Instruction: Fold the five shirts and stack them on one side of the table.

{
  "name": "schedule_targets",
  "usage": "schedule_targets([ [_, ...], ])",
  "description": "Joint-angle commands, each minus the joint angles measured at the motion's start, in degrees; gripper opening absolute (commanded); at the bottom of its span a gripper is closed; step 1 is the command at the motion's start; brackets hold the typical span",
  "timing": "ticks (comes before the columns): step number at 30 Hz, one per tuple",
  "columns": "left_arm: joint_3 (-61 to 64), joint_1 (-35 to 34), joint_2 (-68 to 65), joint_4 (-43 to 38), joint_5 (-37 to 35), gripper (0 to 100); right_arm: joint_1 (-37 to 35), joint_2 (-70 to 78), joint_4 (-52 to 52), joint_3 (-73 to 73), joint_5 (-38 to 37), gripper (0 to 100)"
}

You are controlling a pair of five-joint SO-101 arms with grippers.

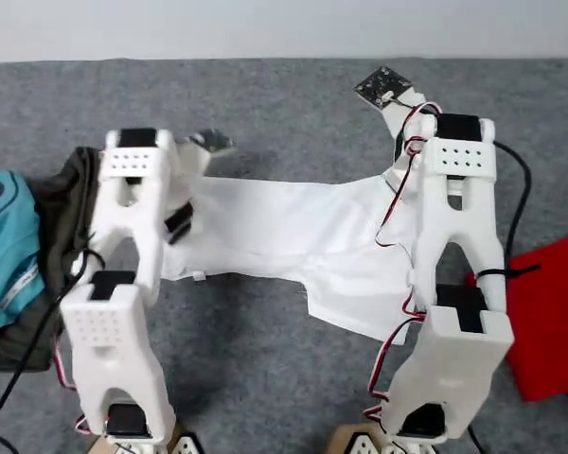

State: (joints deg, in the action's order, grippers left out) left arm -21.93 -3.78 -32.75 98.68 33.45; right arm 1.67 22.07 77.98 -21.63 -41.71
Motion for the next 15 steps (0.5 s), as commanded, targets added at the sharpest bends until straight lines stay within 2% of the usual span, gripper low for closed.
schedule_targets([
  [1,-1.36,-0.44,9.14,1.85,0.53,0,-0.40,-4.35,0.48,-3.16,0.70,20.6],
  [6,6.81,0.62,10.99,1.32,0.62,0,-1.27,-4.35,4.26,-3.25,0.70,20.6],
  [11,15.08,0.35,5.63,-9.23,0.62,0,-1.63,-4.35,8.04,-3.25,0.79,20.6],
  [15,14.90,0.35,-0.88,-10.37,0.62,0,-1.01,-4.35,11.21,-3.25,0.79,20.6],
])
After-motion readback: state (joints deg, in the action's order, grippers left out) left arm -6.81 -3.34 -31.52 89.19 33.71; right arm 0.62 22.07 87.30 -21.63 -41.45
